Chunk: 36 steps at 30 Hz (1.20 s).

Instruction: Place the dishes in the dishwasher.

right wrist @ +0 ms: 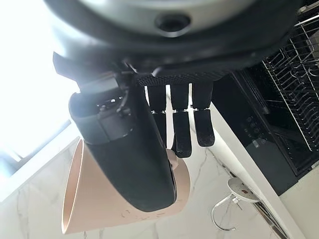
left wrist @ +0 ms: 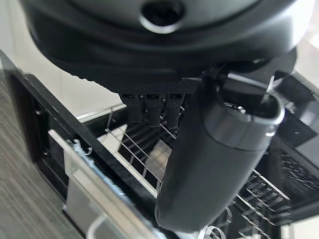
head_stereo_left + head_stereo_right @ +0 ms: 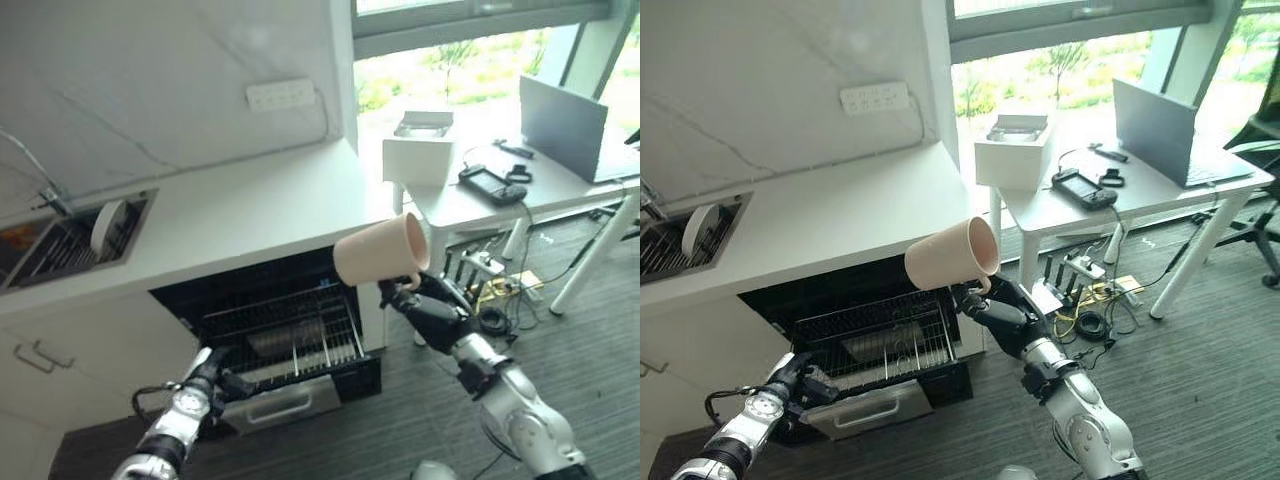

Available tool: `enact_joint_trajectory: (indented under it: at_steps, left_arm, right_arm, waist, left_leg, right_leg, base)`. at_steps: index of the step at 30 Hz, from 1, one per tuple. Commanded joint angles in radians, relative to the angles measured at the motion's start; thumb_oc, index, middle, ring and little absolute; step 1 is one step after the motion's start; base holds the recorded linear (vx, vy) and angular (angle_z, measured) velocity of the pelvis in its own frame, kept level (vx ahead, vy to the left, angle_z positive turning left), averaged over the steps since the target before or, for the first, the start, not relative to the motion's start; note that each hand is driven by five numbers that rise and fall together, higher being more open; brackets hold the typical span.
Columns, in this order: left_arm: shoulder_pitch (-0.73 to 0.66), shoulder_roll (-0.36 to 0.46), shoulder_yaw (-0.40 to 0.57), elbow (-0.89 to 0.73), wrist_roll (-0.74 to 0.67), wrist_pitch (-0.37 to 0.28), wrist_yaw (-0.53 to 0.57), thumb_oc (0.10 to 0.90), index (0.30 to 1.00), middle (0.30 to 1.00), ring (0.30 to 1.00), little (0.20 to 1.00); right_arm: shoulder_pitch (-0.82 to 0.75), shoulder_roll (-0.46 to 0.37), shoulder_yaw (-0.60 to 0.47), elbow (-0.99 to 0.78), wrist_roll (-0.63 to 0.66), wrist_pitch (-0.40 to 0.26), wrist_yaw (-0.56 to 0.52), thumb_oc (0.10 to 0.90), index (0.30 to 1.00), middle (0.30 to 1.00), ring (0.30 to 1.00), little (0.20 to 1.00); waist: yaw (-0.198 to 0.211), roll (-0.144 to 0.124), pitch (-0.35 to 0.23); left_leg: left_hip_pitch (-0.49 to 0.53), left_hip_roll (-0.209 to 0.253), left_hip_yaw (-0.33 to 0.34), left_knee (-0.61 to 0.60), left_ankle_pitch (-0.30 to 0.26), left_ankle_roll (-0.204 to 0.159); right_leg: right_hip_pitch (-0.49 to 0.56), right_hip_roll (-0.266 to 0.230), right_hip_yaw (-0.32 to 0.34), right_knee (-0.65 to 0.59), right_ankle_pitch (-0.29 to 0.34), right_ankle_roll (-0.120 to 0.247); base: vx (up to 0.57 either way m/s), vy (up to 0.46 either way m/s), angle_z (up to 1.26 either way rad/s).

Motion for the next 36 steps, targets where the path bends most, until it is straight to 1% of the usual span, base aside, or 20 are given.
enact_joint_trajectory:
  at_steps: [1, 3, 5, 7, 8, 9, 10, 12, 14, 15, 17, 21, 22, 26, 28, 30, 31, 32, 34, 36]
  left_arm:
    - [-0.090, 0.065, -0.009, -0.012, 0.044, -0.059, 0.057, 0.800, 0.900, 0.900, 0.900, 0.900]
    - [-0.087, 0.039, -0.028, 0.061, 0.070, -0.030, -0.041, 0.800, 0.900, 0.900, 0.900, 0.900]
    - [-0.082, 0.017, -0.063, 0.109, 0.104, 0.026, -0.184, 0.800, 0.900, 0.900, 0.900, 0.900]
    - [-0.077, -0.013, -0.101, 0.146, 0.099, 0.056, -0.367, 0.800, 0.900, 0.900, 0.900, 0.900]
    - [-0.074, -0.025, -0.129, 0.154, 0.087, 0.077, -0.491, 0.800, 0.900, 0.900, 0.900, 0.900]
    - [-0.069, -0.030, -0.140, 0.156, 0.076, 0.085, -0.539, 0.800, 0.900, 0.900, 0.900, 0.900]
    - [-0.058, -0.036, -0.166, 0.152, 0.059, 0.114, -0.642, 0.800, 0.900, 0.900, 0.900, 0.900]
    - [-0.046, -0.025, -0.188, 0.134, 0.042, 0.142, -0.790, 0.800, 0.900, 0.900, 0.900, 0.900]
    - [-0.025, -0.012, -0.216, 0.103, 0.000, 0.172, -1.019, 0.800, 0.900, 0.900, 0.900, 0.900]
    - [-0.015, -0.011, -0.215, 0.083, 0.001, 0.190, -1.108, 0.800, 0.900, 0.900, 0.900, 0.900]
    - [0.005, -0.013, -0.232, 0.051, 0.003, 0.205, -1.232, 0.800, 0.900, 0.900, 0.900, 0.900]
    - [0.040, -0.006, -0.264, -0.020, 0.032, 0.225, -1.427, 0.800, 0.900, 0.900, 0.900, 0.900]
    - [0.048, -0.001, -0.265, -0.046, 0.039, 0.238, -1.474, 0.800, 0.900, 0.900, 0.900, 0.900]
    - [0.070, 0.009, -0.272, -0.119, 0.030, 0.270, -1.568, 0.800, 0.900, 0.900, 0.900, 0.900]
    - [0.079, 0.027, -0.276, -0.166, 0.062, 0.282, -1.629, 0.800, 0.900, 0.900, 0.900, 0.900]
    - [0.090, 0.039, -0.281, -0.191, 0.067, 0.283, -1.638, 0.800, 0.900, 0.900, 0.900, 0.900]
    - [0.094, 0.043, -0.284, -0.206, 0.056, 0.289, -1.629, 0.800, 0.900, 0.900, 0.900, 0.900]
    - [0.094, 0.052, -0.279, -0.240, 0.028, 0.307, -1.584, 0.800, 0.900, 0.900, 0.900, 0.900]
    - [0.092, 0.064, -0.266, -0.252, 0.000, 0.310, -1.530, 0.800, 0.900, 0.900, 0.900, 0.900]
    - [0.089, 0.078, -0.229, -0.260, -0.050, 0.310, -1.473, 0.800, 0.900, 0.900, 0.900, 0.900]
  right_arm:
    - [-0.116, 0.044, -0.053, -0.141, 0.077, -0.055, 0.056, 0.400, 0.300, 0.300, 0.300, 0.300]
    - [-0.116, 0.047, -0.055, -0.149, 0.072, -0.042, 0.055, 0.400, 0.300, 0.300, 0.300, 0.300]
    - [-0.123, 0.045, -0.054, -0.152, 0.071, -0.029, 0.051, 0.400, 0.300, 0.300, 0.300, 0.300]
    - [-0.137, 0.045, -0.044, -0.152, 0.066, -0.017, 0.039, 0.400, 0.300, 0.300, 0.300, 0.300]
    - [-0.144, 0.049, -0.037, -0.148, 0.058, -0.009, 0.037, 0.400, 0.300, 0.300, 0.300, 0.300]
    - [-0.148, 0.050, -0.035, -0.142, 0.056, -0.006, 0.040, 0.400, 0.300, 0.300, 0.300, 0.300]
    - [-0.153, 0.054, -0.029, -0.130, 0.049, -0.004, 0.047, 0.400, 0.300, 0.300, 0.300, 0.300]
    - [-0.150, 0.053, -0.026, -0.124, 0.045, -0.003, 0.053, 0.400, 0.300, 0.300, 0.300, 0.300]
    - [-0.148, 0.047, -0.030, -0.119, 0.047, 0.003, 0.060, 0.400, 0.300, 0.300, 0.300, 0.300]
    - [-0.146, 0.044, -0.030, -0.115, 0.047, -0.001, 0.066, 0.400, 0.300, 0.300, 0.300, 0.300]
    - [-0.143, 0.042, -0.032, -0.096, 0.045, -0.014, 0.082, 0.400, 0.300, 0.300, 0.300, 0.300]
    - [-0.142, 0.034, -0.036, -0.078, 0.052, -0.030, 0.098, 0.400, 0.300, 0.300, 0.300, 0.300]
    - [-0.139, 0.032, -0.037, -0.077, 0.054, -0.031, 0.101, 0.400, 0.300, 0.300, 0.300, 0.300]
    - [-0.132, 0.034, -0.034, -0.076, 0.048, -0.033, 0.109, 0.400, 0.300, 0.300, 0.300, 0.300]
    - [-0.127, 0.026, -0.039, -0.083, 0.054, -0.028, 0.107, 0.400, 0.300, 0.300, 0.300, 0.300]
    - [-0.125, 0.027, -0.039, -0.080, 0.052, -0.031, 0.107, 0.400, 0.300, 0.300, 0.300, 0.300]
    - [-0.125, 0.028, -0.036, -0.079, 0.051, -0.032, 0.106, 0.400, 0.300, 0.300, 0.300, 0.300]
    - [-0.123, 0.028, -0.029, -0.074, 0.049, -0.041, 0.103, 0.400, 0.300, 0.300, 0.300, 0.300]
    - [-0.122, 0.030, -0.029, -0.077, 0.045, -0.039, 0.099, 0.400, 0.300, 0.300, 0.300, 0.300]
    - [-0.117, 0.025, -0.037, -0.084, 0.048, -0.038, 0.096, 0.400, 0.300, 0.300, 0.300, 0.300]
  waist:
    - [-0.015, -0.005, 0.010]
    - [-0.026, -0.004, 0.008]
    - [-0.036, 0.001, 0.007]
    - [-0.044, 0.009, 0.006]
    - [-0.051, 0.016, 0.004]
    - [-0.053, 0.019, 0.003]
    - [-0.057, 0.025, 0.002]
    - [-0.059, 0.031, 0.001]
    - [-0.060, 0.034, 0.000]
    - [-0.058, 0.034, 0.001]
    - [-0.054, 0.033, 0.002]
    - [-0.043, 0.029, 0.004]
    - [-0.041, 0.028, 0.005]
    - [-0.036, 0.025, 0.006]
    - [-0.031, 0.023, 0.005]
    - [-0.028, 0.021, 0.005]
    - [-0.026, 0.021, 0.005]
    - [-0.018, 0.020, 0.006]
    - [-0.011, 0.019, 0.003]
    - [0.001, 0.017, 0.001]
  left_leg:
    - [0.004, 0.022, -0.027, 0.095, -0.110, 0.016]
    - [0.007, 0.024, -0.019, 0.095, -0.112, 0.017]
    - [0.009, 0.026, -0.011, 0.095, -0.111, 0.017]
    - [0.015, 0.027, -0.001, 0.095, -0.116, 0.019]
    - [0.017, 0.029, 0.007, 0.095, -0.117, 0.020]
    - [0.020, 0.030, 0.011, 0.095, -0.119, 0.020]
    - [0.023, 0.030, 0.018, 0.095, -0.122, 0.022]
    - [0.027, 0.029, 0.024, 0.095, -0.125, 0.024]
    - [0.031, 0.028, 0.028, 0.095, -0.129, 0.026]
    - [0.032, 0.028, 0.029, 0.095, -0.131, 0.027]
    - [0.033, 0.026, 0.029, 0.095, -0.134, 0.029]
    - [0.031, 0.021, 0.019, 0.095, -0.139, 0.031]
    - [0.031, 0.021, 0.018, 0.095, -0.141, 0.032]
    - [0.030, 0.019, 0.012, 0.095, -0.144, 0.033]
    - [0.029, 0.020, 0.009, 0.095, -0.144, 0.033]
    - [0.028, 0.019, 0.006, 0.095, -0.144, 0.034]
    - [0.028, 0.019, 0.004, 0.095, -0.144, 0.034]
    - [0.027, 0.019, -0.001, 0.095, -0.143, 0.034]
    - [0.024, 0.020, -0.007, 0.095, -0.142, 0.034]
    - [0.019, 0.018, -0.016, 0.095, -0.139, 0.033]
  right_leg:
    - [0.111, 0.014, 0.056, -0.088, -0.061, 0.078]
    - [0.110, 0.015, 0.062, -0.088, -0.062, 0.079]
    - [0.106, 0.016, 0.070, -0.088, -0.061, 0.079]
    - [0.104, 0.017, 0.077, -0.088, -0.061, 0.080]
    - [0.104, 0.018, 0.081, -0.088, -0.062, 0.080]
    - [0.104, 0.018, 0.085, -0.088, -0.062, 0.080]
    - [0.104, 0.019, 0.089, -0.088, -0.063, 0.081]
    - [0.106, 0.018, 0.093, -0.088, -0.064, 0.083]
    - [0.108, 0.016, 0.094, -0.088, -0.064, 0.085]
    - [0.109, 0.015, 0.093, -0.088, -0.064, 0.086]
    - [0.111, 0.012, 0.090, -0.088, -0.063, 0.087]
    - [0.114, 0.007, 0.084, -0.088, -0.063, 0.089]
    - [0.116, 0.006, 0.082, -0.088, -0.063, 0.089]
    - [0.120, 0.003, 0.077, -0.088, -0.064, 0.089]
    - [0.122, 0.000, 0.072, -0.088, -0.064, 0.089]
    - [0.123, 0.000, 0.070, -0.088, -0.064, 0.089]
    - [0.124, -0.001, 0.068, -0.088, -0.064, 0.089]
    - [0.127, -0.003, 0.062, -0.088, -0.064, 0.088]
    - [0.129, -0.006, 0.055, -0.088, -0.064, 0.089]
    - [0.131, -0.010, 0.047, -0.088, -0.063, 0.090]
  base:
    - [0.02, -0.003, -0.12]
    - [0.02, 0.003, -0.06]
    - [0.00, 0.021, -0.12]
    - [0.00, 0.043, -0.12]
    - [0.00, 0.043, -0.14]
    - [0.00, 0.050, -0.20]
    - [0.00, 0.036, -0.21]
    - [0.00, 0.028, -0.15]
    - [-0.01, 0.014, -0.06]
    - [-0.02, 0.006, -0.07]
    - [-0.02, -0.003, -0.10]
    - [-0.02, -0.003, -0.01]
    - [-0.03, -0.002, 0.11]
    - [-0.01, 0.001, 0.04]
    - [-0.01, 0.001, 0.02]
    - [-0.01, 0.000, 0.07]
    - [-0.01, 0.003, 0.04]
    - [-0.01, 0.001, 0.04]
    - [-0.01, -0.003, 0.05]
    - [-0.01, -0.004, 0.07]
